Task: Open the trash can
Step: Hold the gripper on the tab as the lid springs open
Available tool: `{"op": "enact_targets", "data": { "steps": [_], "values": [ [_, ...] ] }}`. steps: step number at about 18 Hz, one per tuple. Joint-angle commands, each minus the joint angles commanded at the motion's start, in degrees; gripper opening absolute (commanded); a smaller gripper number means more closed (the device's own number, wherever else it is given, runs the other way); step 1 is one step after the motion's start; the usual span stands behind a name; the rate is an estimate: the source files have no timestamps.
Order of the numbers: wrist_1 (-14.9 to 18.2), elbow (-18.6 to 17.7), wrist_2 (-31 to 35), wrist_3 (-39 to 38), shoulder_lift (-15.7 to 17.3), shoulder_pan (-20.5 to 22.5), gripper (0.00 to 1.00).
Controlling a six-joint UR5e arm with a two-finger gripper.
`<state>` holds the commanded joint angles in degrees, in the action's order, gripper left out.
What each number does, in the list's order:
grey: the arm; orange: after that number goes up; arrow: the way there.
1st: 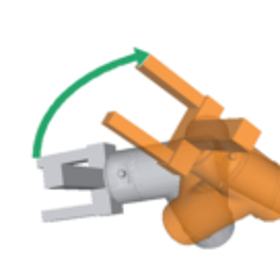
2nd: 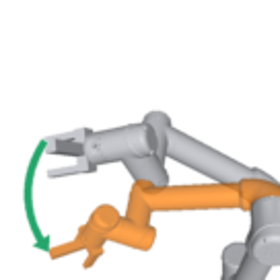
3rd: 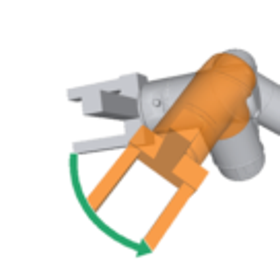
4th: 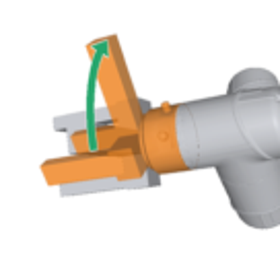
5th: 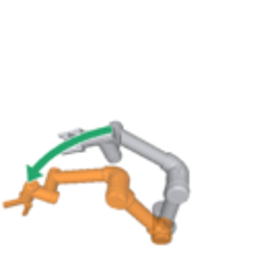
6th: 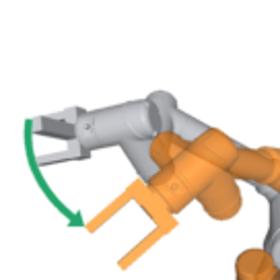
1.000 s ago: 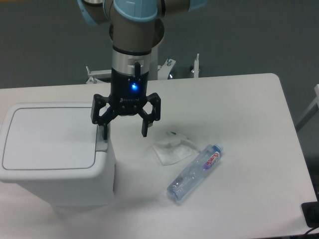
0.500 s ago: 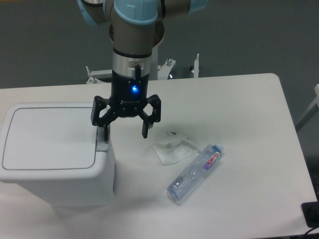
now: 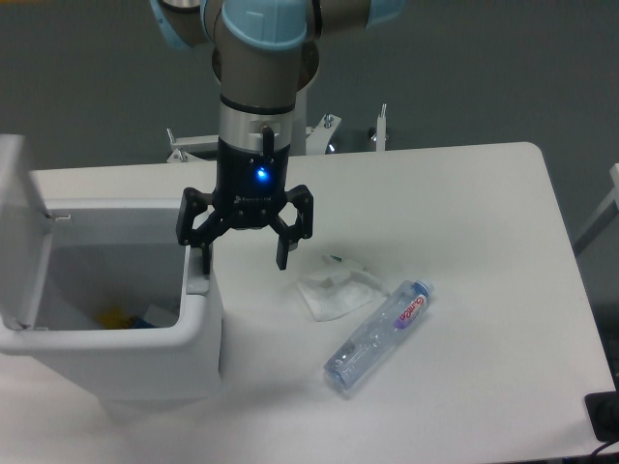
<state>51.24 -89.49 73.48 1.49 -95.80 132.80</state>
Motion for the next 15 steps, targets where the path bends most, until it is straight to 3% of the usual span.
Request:
{"op": "enact_targets", "data": {
  "steps": [4,5,10,15],
  "values": [
    [-1.4,6.4,0.1,3.3,-1.6,6.1,1.00],
    [-1.5,7.2,1.3,7.6,-2.6,8.5,1.00],
    [-0.3,7.1,14.6,27.0,-3.8,16.1,1.00],
    [2.6,5.2,14.8,36.9,-3.8,20.2,1.00]
  ]
}}
